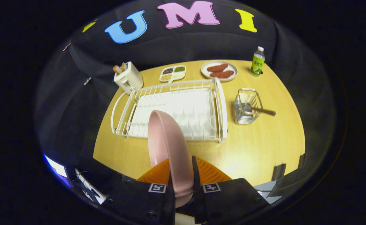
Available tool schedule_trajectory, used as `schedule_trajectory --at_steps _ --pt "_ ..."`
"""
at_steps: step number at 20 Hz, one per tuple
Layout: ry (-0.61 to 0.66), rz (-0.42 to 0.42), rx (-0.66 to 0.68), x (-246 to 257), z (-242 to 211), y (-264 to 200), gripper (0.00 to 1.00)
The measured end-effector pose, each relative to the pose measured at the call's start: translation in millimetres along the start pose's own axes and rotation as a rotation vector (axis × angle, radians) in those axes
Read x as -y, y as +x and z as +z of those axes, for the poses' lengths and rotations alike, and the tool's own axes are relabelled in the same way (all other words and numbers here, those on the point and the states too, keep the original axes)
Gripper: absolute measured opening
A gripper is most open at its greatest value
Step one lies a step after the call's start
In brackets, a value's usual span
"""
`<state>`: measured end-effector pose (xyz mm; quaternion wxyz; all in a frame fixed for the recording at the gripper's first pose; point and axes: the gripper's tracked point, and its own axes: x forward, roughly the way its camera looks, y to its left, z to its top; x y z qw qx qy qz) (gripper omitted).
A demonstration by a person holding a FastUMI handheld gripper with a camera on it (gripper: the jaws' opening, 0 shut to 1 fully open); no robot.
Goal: Take the plate from the dish rack, then take the spoon from the basket and place it into the plate.
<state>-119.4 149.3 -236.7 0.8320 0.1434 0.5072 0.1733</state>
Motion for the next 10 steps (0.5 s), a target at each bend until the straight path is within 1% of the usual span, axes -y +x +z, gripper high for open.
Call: schedule_trajectory --at_steps 2,4,8,10 --pt "0.032 0.012 -0.054 4 -33 11 0.27" --pt "0.058 0.024 -0.074 9 -52 24 0.27" --pt "0.065 0.027 -0.055 23 -62 51 0.27" --pt "0.110 0.075 -0.059 20 -63 61 0.28"
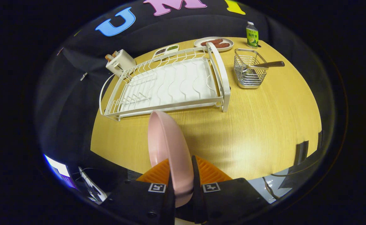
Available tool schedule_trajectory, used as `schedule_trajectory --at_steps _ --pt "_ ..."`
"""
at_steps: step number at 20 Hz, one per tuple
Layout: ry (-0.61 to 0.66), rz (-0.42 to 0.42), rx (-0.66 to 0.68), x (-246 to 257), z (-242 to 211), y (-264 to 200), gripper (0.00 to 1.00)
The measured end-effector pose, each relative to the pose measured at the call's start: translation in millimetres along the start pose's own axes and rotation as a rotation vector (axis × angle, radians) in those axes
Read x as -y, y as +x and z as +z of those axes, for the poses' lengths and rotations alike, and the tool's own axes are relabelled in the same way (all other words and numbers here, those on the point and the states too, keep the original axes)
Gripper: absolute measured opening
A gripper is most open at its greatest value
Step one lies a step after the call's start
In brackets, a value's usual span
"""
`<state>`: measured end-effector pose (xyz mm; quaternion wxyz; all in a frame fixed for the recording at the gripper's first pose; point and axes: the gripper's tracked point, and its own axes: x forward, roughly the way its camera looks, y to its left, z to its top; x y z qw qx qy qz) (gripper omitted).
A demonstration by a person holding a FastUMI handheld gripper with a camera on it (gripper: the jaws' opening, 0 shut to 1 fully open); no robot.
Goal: Take the plate from the dish rack, then take the spoon from the basket and place it into the plate.
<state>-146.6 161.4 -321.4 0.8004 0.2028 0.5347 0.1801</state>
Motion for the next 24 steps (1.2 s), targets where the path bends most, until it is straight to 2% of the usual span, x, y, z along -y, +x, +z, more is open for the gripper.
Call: schedule_trajectory --at_steps 2,4,6,8,9,10,11,14,15,18,21,24 --pt "0.041 0.057 -0.015 -5 -1 11 0.28" --pt "0.041 0.044 -0.012 7 3 20 0.28" --pt "0.058 0.065 0.001 11 7 26 0.28" --pt "0.024 0.003 0.005 31 6 32 0.32" --pt "0.013 0.001 0.009 36 4 39 0.42" --pt "0.025 0.012 0.019 35 4 39 0.45" --pt "0.031 0.002 0.024 39 3 42 0.45" --pt "-0.011 -0.076 0.031 60 -3 48 0.55" --pt "-0.025 -0.100 0.039 67 -4 51 0.53" --pt "-0.035 -0.112 0.084 72 4 43 0.50" --pt "-0.060 -0.122 0.169 75 23 24 0.55" --pt "-0.074 -0.134 0.313 82 57 -16 0.56"
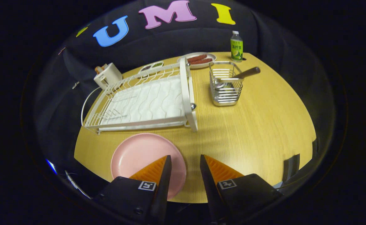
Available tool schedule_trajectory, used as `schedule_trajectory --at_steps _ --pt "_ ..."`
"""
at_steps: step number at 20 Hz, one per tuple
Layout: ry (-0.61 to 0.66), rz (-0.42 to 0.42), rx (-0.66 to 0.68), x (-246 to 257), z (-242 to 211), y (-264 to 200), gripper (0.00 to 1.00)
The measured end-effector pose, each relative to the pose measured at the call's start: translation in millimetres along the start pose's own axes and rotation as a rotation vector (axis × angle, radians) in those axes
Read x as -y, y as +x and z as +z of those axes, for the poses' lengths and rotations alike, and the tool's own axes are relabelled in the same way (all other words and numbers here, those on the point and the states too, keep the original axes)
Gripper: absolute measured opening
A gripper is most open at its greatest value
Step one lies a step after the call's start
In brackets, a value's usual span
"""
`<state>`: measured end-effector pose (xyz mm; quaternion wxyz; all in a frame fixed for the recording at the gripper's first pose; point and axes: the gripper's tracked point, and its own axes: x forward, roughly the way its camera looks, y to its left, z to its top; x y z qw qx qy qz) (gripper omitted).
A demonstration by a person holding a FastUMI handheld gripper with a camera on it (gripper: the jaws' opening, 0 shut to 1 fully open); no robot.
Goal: Take the plate from the dish rack, then take the spoon from the basket and place it into the plate.
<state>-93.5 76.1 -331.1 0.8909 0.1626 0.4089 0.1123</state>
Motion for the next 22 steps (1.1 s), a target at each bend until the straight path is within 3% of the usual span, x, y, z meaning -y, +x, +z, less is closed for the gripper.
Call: schedule_trajectory --at_steps 4,7,16,22 --pt "-0.022 -0.091 0.202 45 78 -28 0.57" --pt "-0.005 -0.130 0.230 75 110 -19 0.57" --pt "-0.035 -0.122 0.248 103 134 38 0.57" --pt "-0.095 -0.091 0.304 95 142 60 0.40"
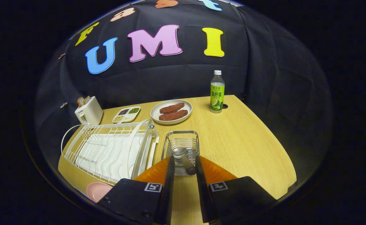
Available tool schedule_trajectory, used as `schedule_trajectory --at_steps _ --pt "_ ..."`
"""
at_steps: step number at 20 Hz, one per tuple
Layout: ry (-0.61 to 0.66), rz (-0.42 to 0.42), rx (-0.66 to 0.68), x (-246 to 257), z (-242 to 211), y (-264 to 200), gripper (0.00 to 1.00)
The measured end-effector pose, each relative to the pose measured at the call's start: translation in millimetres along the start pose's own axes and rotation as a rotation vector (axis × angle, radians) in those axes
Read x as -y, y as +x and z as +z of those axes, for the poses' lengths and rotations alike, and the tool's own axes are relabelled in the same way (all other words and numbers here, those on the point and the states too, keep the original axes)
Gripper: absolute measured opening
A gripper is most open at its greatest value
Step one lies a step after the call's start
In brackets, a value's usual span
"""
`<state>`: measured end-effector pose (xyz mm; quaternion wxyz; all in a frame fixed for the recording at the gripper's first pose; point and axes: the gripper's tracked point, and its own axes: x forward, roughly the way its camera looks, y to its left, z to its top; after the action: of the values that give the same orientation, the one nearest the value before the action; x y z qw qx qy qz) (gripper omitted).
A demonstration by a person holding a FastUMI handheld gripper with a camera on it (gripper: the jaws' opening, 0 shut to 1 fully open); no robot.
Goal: Take the plate from the dish rack, then take the spoon from the basket and place it into the plate.
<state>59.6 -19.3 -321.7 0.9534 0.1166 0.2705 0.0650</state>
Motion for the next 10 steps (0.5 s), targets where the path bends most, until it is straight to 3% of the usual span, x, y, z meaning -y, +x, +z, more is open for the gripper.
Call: schedule_trajectory --at_steps 2,3,5,10 --pt "-0.029 0.004 -0.007 -0.7 -3.8 5.9 0.37" --pt "-0.041 -0.004 -0.001 -1.0 -4.0 7.5 0.27" --pt "-0.049 -0.005 0.013 -1.0 -0.2 9.9 0.20" --pt "-0.073 0.003 0.003 -7.7 4.0 4.9 0.11"
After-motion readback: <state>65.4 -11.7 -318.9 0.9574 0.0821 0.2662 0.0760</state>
